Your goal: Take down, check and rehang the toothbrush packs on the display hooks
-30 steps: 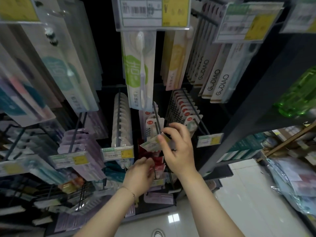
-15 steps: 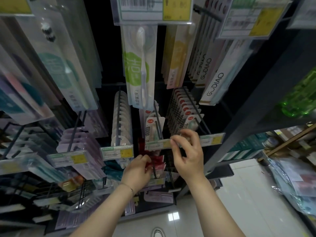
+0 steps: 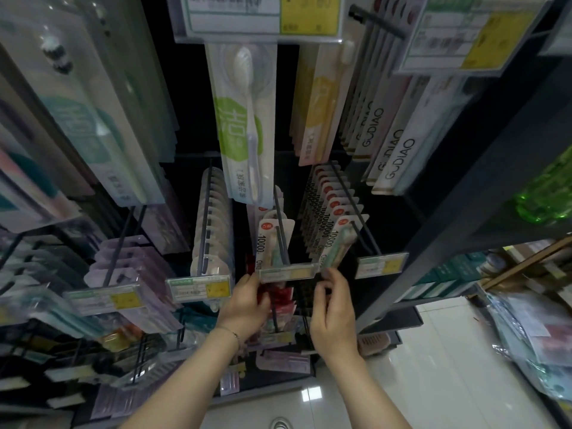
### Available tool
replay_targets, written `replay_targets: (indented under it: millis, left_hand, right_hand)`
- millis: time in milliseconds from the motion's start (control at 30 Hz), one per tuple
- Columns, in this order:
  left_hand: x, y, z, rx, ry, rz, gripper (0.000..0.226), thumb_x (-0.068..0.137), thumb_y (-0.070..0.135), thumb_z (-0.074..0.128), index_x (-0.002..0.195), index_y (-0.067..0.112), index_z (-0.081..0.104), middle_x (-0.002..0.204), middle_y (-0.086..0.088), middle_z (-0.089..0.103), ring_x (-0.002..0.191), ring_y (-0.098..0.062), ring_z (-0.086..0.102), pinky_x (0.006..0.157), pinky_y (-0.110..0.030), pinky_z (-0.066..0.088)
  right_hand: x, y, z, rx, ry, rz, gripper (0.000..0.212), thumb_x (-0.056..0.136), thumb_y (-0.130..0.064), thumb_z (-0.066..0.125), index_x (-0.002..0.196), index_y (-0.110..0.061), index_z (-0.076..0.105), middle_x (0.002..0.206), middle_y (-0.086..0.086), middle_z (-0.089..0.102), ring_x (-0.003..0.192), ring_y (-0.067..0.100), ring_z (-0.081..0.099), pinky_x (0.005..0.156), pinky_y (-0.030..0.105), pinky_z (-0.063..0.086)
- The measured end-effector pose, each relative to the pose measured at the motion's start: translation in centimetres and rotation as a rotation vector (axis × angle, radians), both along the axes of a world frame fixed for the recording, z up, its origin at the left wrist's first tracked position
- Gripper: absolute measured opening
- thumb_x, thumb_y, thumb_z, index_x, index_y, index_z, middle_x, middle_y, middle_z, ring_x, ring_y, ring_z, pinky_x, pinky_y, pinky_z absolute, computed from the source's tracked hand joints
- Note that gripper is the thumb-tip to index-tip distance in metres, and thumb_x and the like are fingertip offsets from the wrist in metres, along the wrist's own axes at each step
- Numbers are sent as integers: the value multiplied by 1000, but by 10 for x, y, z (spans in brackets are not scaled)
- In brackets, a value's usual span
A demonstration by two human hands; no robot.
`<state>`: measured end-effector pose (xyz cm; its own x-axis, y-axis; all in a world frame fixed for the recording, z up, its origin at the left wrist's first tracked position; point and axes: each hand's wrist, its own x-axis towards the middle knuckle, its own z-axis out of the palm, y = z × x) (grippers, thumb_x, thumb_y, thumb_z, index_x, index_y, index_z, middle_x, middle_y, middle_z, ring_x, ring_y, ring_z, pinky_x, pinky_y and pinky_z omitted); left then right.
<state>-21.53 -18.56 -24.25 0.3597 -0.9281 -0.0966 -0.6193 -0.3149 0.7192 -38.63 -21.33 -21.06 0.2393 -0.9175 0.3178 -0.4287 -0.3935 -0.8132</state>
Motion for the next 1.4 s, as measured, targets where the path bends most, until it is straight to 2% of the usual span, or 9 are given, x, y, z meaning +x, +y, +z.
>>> replay_targets:
  millis: [200, 367, 633, 733, 933, 1033, 1167, 1267, 1400]
  left_hand:
    - [2, -14, -3, -78, 7, 42, 34, 89, 18, 56, 122, 18, 48, 114, -1, 54, 104, -16, 56, 91, -36, 49]
    - [1, -26, 0, -106, 83, 102, 56, 89, 19, 60, 139, 11, 35, 126, -7, 51, 113, -20, 54, 97, -40, 48]
    - [4, -38, 6, -119, 127, 128, 23, 91, 28, 58, 112, 19, 52, 107, -2, 54, 99, -17, 56, 89, -40, 51]
    - [6, -38, 6, -120, 174, 155, 5, 93, 23, 56, 94, 19, 53, 97, -3, 58, 90, -18, 59, 82, -39, 53]
    - [1, -32, 17, -176, 259, 155, 27, 91, 10, 59, 78, 32, 48, 83, 5, 60, 79, -10, 58, 71, -26, 49]
    - [-2, -29, 19, -178, 360, 180, 23, 92, 11, 56, 78, 29, 53, 81, 3, 62, 78, -13, 59, 79, -38, 53]
    - [-4, -29, 21, -163, 367, 205, 19, 93, 10, 51, 76, 20, 52, 79, -4, 63, 76, -19, 60, 80, -47, 53]
    - [-8, -25, 25, -112, 305, 205, 20, 94, 1, 45, 84, 16, 54, 84, -3, 65, 82, -20, 64, 78, -32, 54]
    - [-15, -14, 32, -87, 192, 183, 23, 96, -1, 41, 91, 19, 52, 81, 10, 55, 81, -7, 54, 56, -2, 35]
  right_hand:
    - [22, -31, -13, 81, 322, 101, 32, 99, -21, 46, 130, -15, 48, 125, 4, 52, 113, 21, 53, 90, 34, 49]
    - [46, -60, -3, 203, 368, 176, 43, 97, -24, 49, 139, -21, 42, 132, 2, 48, 116, 20, 51, 92, 36, 47]
    - [57, -74, -5, 371, 162, 178, 41, 101, -31, 43, 138, -14, 40, 130, 0, 49, 117, 15, 50, 97, 28, 41]
    - [58, -77, -12, 358, 145, 189, 23, 101, -25, 43, 121, -17, 51, 121, 3, 55, 104, 14, 54, 88, 28, 44]
    - [55, -76, -17, 422, 41, 194, 6, 96, -23, 53, 101, -23, 51, 99, -6, 56, 92, 14, 57, 79, 29, 47]
    - [55, -73, -12, 501, -17, 179, 32, 96, -27, 55, 125, -26, 43, 108, -8, 53, 100, 13, 56, 88, 31, 47]
    - [55, -71, -8, 494, 3, 178, 9, 98, -24, 48, 105, -24, 53, 106, 0, 60, 97, 16, 59, 81, 29, 47]
    - [50, -66, -7, 484, -17, 195, 9, 94, -13, 53, 99, -21, 54, 93, -3, 62, 86, 12, 60, 71, 24, 48]
    - [39, -49, -7, 430, -23, 191, 19, 99, -7, 41, 105, -21, 52, 91, -13, 59, 83, -6, 56, 72, 13, 46]
